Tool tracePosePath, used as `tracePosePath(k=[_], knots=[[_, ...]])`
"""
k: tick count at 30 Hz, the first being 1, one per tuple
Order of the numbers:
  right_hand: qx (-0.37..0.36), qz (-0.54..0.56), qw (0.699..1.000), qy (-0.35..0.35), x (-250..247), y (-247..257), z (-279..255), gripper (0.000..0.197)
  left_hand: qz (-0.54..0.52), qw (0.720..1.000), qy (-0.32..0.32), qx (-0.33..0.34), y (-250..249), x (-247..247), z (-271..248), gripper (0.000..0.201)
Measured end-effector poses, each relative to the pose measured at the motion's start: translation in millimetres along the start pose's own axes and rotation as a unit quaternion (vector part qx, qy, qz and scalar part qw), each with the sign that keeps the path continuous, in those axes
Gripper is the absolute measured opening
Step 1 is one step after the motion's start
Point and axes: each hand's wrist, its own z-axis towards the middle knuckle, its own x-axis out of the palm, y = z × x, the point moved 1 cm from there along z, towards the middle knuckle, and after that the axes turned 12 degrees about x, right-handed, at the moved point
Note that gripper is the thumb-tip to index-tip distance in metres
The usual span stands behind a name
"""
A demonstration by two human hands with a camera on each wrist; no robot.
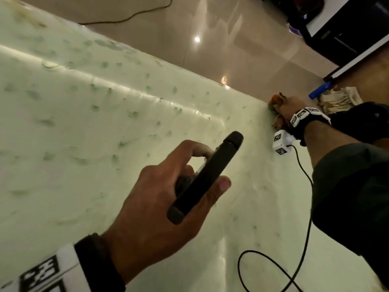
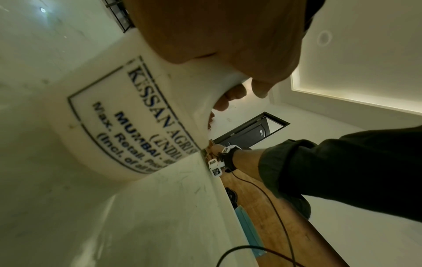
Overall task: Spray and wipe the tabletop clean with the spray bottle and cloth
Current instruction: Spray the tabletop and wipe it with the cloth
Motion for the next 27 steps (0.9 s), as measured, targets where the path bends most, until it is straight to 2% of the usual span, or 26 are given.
tracePosePath(k=[3,7,9,12,15,17,19,23,24,27], knots=[[-0.056,0.064,0.995,0.061,2,-16,-17,0.013,0.011,1.0,-0.014,-0.008,-5,1,3,0.042],[-0.072,0.065,0.991,0.089,-2,-39,-84,0.013,0.012,0.999,-0.035,-0.014,-5,2,3,0.046],[-0.088,0.035,0.991,0.097,-1,-57,-108,0.017,-0.001,0.999,-0.042,-0.02,-4,1,2,0.045],[-0.071,0.005,0.992,0.102,3,-94,-153,0.026,-0.014,0.999,-0.039,-0.018,-7,1,0,0.042],[-0.037,0.062,0.985,0.156,14,-133,-204,0.034,-0.021,0.999,-0.033,-0.019,-10,0,0,0.036],[-0.057,0.087,0.978,0.183,23,-163,-236,0.042,-0.026,0.999,-0.024,-0.016,-13,-1,0,0.034],[-0.073,0.069,0.977,0.187,32,-190,-268,0.05,-0.026,0.999,-0.019,-0.008,-15,-2,0,0.032],[-0.061,0.029,0.981,0.181,42,-241,-338,0.064,-0.03,0.999,-0.017,0.006,-14,-1,-2,0.03],[-0.059,0.024,0.981,0.182,41,-249,-355,0.064,-0.03,0.999,-0.016,0.007,-12,-1,-1,0.032],[-0.047,0.03,0.977,0.206,31,-267,-403,0.046,-0.022,1.0,-0.014,0.004,-8,0,-1,0.03]])
